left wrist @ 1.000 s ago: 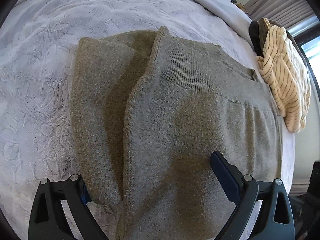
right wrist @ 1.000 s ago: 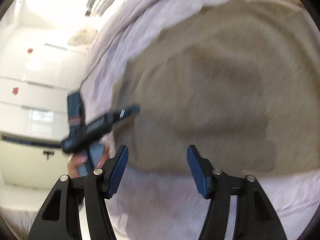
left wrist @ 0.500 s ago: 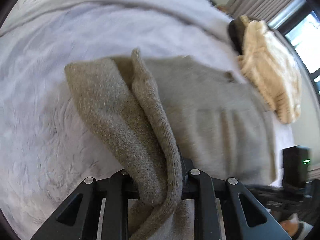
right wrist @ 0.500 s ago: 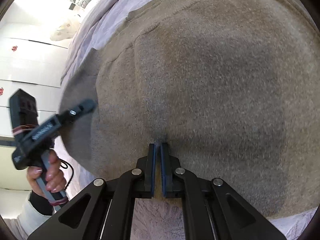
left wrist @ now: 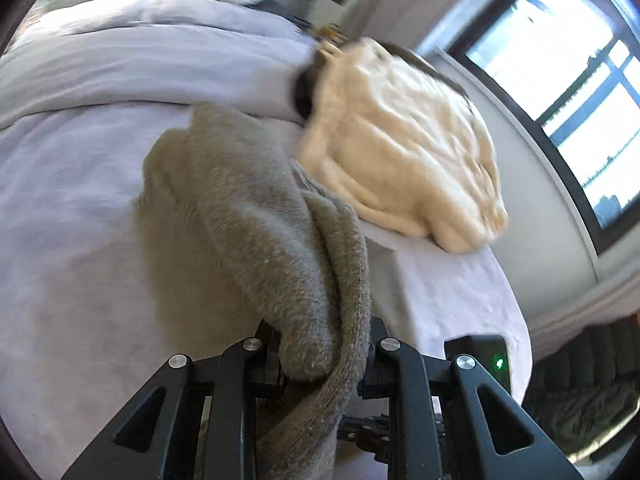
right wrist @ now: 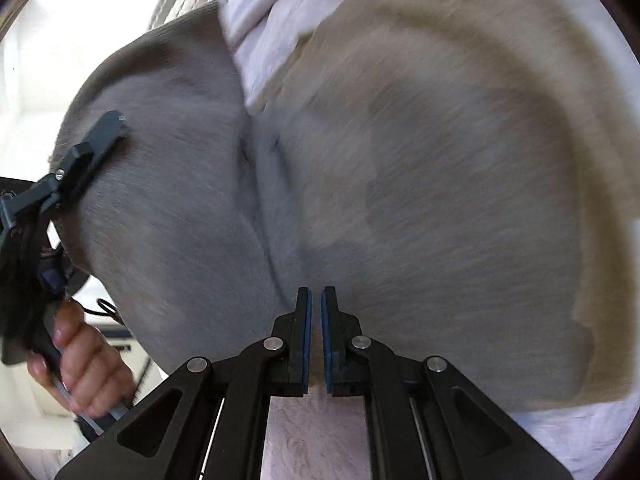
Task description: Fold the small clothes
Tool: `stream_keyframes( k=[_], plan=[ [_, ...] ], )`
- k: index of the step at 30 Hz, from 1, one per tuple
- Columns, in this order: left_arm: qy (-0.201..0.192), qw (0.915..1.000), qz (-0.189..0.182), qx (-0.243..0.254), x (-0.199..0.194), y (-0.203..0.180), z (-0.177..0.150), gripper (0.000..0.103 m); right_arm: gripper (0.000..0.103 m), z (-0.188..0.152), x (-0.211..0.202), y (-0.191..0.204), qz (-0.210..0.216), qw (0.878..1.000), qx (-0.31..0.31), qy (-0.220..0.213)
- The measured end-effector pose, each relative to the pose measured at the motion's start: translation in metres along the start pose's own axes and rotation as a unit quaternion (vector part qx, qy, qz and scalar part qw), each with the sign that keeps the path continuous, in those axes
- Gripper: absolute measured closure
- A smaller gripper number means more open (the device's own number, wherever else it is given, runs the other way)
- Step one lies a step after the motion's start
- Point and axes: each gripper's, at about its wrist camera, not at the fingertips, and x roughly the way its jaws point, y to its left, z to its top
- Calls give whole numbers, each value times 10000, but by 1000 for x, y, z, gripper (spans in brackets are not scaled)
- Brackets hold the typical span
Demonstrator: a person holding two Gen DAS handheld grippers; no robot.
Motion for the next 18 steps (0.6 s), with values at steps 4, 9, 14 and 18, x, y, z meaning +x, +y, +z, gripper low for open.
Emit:
stream_keyframes(
  k=[4, 9, 14, 18],
  plan=[
    [496, 9980, 129, 375, 56, -36, -13, 78, 97, 3, -30, -25, -89, 9995, 174, -253],
    [870, 9931, 628, 471, 99, -52, -32, 64, 97, -2, -40, -67, 172, 9968, 738, -248],
    [398, 9940, 795, 630, 76, -65, -27, 21, 97, 3, -48, -78, 292, 9959, 785, -346],
    [19, 9899, 991, 1010, 44, -66, -24, 21, 95, 10, -65, -89, 654, 9897, 1040, -731]
  ],
)
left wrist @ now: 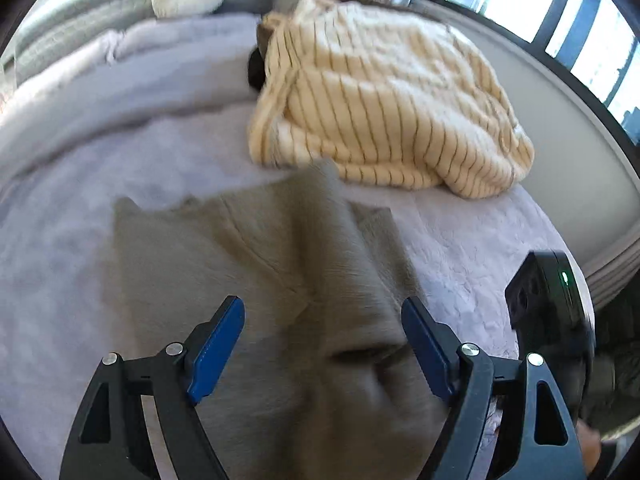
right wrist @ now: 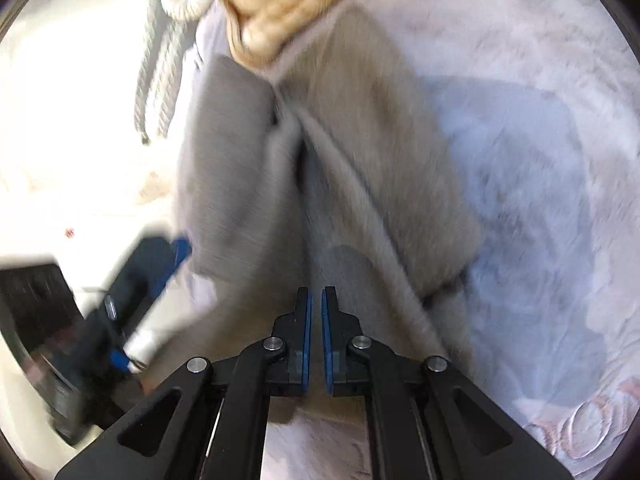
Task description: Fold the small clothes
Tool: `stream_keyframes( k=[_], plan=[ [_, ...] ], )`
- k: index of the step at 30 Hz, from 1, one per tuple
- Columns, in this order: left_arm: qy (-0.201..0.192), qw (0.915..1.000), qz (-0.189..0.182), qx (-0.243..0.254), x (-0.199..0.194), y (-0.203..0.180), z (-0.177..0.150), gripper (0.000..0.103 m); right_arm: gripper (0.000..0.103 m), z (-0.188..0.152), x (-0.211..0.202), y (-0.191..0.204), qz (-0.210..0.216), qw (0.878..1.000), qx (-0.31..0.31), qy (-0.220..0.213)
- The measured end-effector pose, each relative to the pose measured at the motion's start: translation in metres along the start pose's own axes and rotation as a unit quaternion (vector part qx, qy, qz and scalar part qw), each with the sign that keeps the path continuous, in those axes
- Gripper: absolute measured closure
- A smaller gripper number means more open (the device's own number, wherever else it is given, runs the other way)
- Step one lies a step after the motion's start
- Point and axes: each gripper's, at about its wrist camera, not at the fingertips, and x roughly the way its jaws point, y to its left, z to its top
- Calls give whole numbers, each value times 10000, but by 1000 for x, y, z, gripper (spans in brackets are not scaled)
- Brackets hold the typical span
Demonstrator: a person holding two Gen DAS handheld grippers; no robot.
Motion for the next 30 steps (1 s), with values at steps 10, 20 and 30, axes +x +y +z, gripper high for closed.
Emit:
stream_keyframes(
  k=[10, 20, 30],
  plan=[
    [147, 9852, 1042, -1355, -10, 105, -22, 21, 41, 33, -17, -32, 1544, 9831, 963, -187],
    [467, 9789, 1137, -1631, 10, 121, -39, 21, 89, 50, -1, 64, -639, 9902, -1214, 264],
    [683, 9880, 902, -1055, 34, 85, -33, 20, 86, 52, -28, 29, -1145, 9873, -1104, 36]
  ],
)
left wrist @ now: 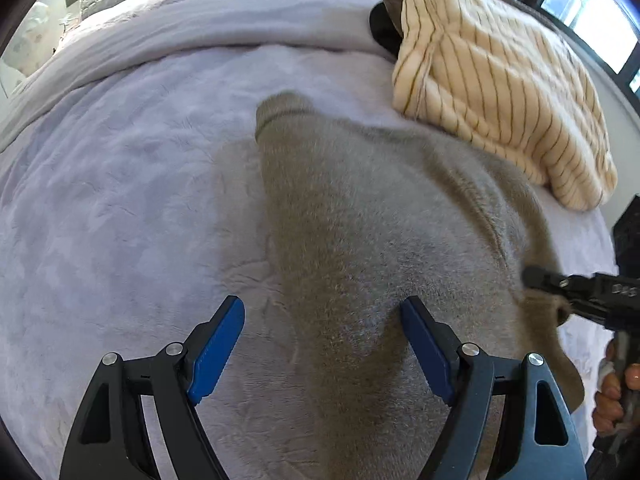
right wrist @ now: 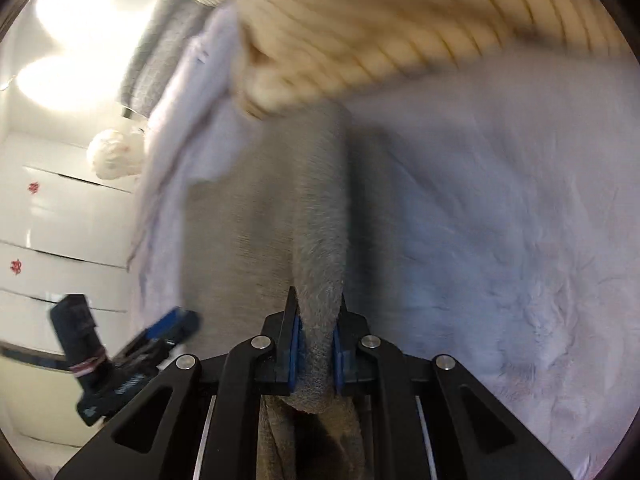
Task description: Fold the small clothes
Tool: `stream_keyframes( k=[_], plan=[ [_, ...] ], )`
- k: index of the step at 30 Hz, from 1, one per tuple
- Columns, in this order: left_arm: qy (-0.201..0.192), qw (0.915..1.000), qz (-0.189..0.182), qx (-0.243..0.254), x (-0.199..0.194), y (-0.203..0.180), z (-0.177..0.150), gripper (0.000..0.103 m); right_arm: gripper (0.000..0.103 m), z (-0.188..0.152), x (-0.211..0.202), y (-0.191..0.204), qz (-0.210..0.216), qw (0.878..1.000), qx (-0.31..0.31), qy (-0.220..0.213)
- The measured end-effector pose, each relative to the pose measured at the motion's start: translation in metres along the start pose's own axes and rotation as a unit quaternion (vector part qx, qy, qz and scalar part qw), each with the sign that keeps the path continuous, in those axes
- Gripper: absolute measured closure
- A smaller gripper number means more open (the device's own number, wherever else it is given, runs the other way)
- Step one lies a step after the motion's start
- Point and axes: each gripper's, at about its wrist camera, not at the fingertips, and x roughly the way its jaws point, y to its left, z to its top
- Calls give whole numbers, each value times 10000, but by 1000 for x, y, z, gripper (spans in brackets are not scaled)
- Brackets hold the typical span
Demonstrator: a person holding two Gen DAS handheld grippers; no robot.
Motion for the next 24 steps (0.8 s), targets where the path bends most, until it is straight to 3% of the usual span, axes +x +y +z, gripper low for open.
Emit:
stream_keyframes(
  k=[4, 8, 11, 14, 16, 17, 19, 20, 24],
  plan=[
    [104, 9999, -24, -106, -3, 7, 0, 15, 79, -1, 1, -12, 96, 9993, 363, -38],
    [182, 9998, -3, 50, -14, 8, -4, 15, 77, -18, -30, 0, -231, 9996, 113, -118],
    [312, 9993, -142, 154, -21, 9, -13, 15, 72, -34, -60, 10, -3, 9999, -86, -128],
    [515, 9981, -291, 160, -24, 10, -28, 15, 53, -48, -64, 26, 165, 9996, -232, 54],
    [666, 9971, -304, 187, -20, 9, -40, 15, 53, -67, -63, 30, 44, 9991, -315, 265],
    [725, 9968, -274, 211, -18, 9, -44, 15, 56, -77, -59, 29, -136, 9986, -340, 386],
    [838, 9961, -211, 205, -13, 9, -55, 15, 90, -88, -59, 24, -401, 9970, -419, 511],
    [881, 9957, -242, 167, -12, 10, -60, 15, 96, -94, -58, 22, -499, 9962, -435, 574],
    [914, 9953, -288, 105, -10, 11, -68, 15, 96, -99, -59, 9, -793, 9952, -261, 515]
  ],
)
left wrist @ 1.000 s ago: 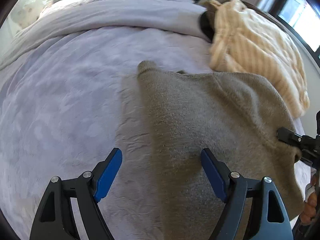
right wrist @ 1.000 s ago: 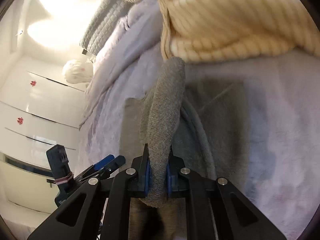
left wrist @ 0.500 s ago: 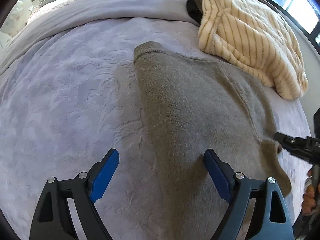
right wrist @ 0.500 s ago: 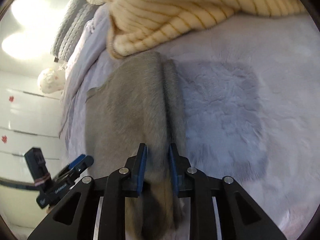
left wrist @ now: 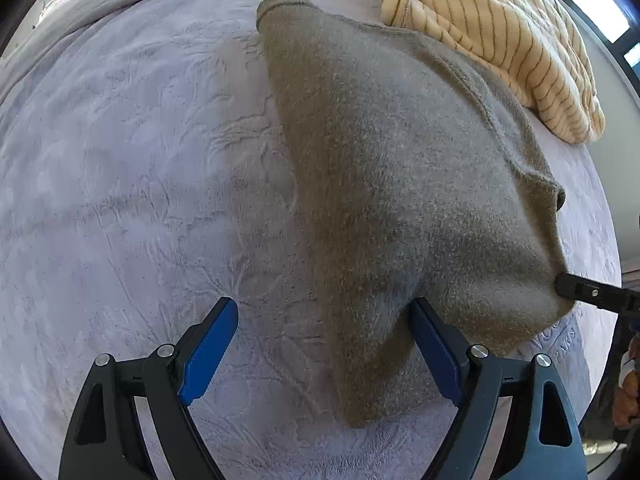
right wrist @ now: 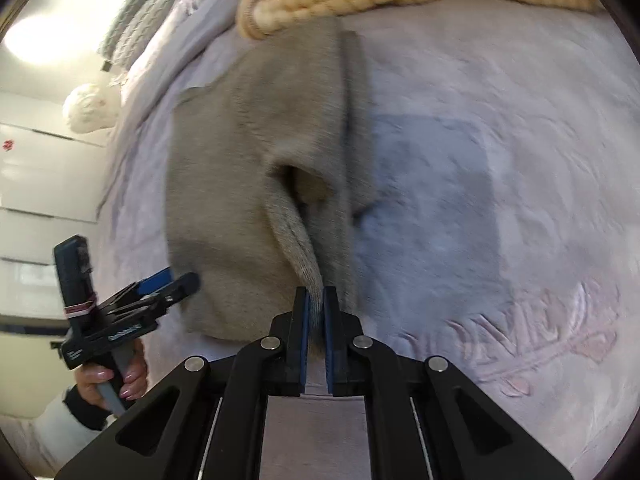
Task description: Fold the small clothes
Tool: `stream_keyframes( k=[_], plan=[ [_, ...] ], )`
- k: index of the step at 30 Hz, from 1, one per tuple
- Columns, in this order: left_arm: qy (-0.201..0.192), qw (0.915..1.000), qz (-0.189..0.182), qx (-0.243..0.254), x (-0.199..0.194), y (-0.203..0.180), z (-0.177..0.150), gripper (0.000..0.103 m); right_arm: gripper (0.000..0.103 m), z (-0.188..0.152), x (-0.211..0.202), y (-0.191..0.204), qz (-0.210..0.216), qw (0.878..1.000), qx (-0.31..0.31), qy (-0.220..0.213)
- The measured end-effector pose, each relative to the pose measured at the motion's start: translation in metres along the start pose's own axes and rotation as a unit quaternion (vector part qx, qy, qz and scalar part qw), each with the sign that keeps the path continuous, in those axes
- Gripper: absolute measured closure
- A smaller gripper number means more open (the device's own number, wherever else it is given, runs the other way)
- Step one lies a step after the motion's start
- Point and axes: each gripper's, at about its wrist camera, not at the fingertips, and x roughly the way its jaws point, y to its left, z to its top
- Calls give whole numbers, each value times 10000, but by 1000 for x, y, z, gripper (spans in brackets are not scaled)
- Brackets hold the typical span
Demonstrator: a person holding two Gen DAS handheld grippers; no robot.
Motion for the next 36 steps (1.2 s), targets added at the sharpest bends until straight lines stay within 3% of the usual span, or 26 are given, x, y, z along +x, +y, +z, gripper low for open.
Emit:
stream_keyframes(
  k=[6, 9, 15, 19, 20, 21, 23, 30, 33, 35, 36],
  plan=[
    [73, 10000, 42, 32, 4, -4, 0, 15, 95, 11, 33, -20, -70, 9993, 358, 26],
    [84, 10000, 30, -19, 2, -4, 1, 15, 90, 6, 26, -21, -116, 9993, 352, 27],
    [47, 9998, 10, -201, -6, 4, 5, 15, 89, -10, 9, -33, -188, 9984, 528, -12],
    [-137, 9996, 132, -206, -21, 14, 7, 15, 89, -16, -11, -39, -369, 9962, 656, -436],
    [-164, 9995, 160, -214, -25, 16, 9, 15, 89, -14, -16, -41, -350, 9951, 737, -562],
    [-177, 9994, 190, -220, -27, 18, 10, 15, 83, -13, -22, -44, -314, 9940, 816, -662],
    [-196, 9992, 268, -233, -30, 24, 15, 15, 83, -11, -31, -51, -236, 9919, 967, -788],
    [-258, 9985, 344, -326, -33, 31, 21, 15, 81, 4, -32, -53, -72, 9927, 954, -735],
    [-436, 9977, 440, -278, -34, 24, 25, 14, 54, 8, -28, -45, -77, 9933, 887, -739],
    [-499, 9972, 473, -300, -35, 24, 27, 0, 51, 8, -26, -41, -94, 9936, 815, -772],
    [-571, 9968, 453, -338, -36, 24, 28, 0, 51, 10, -26, -39, -84, 9939, 783, -773]
  ],
)
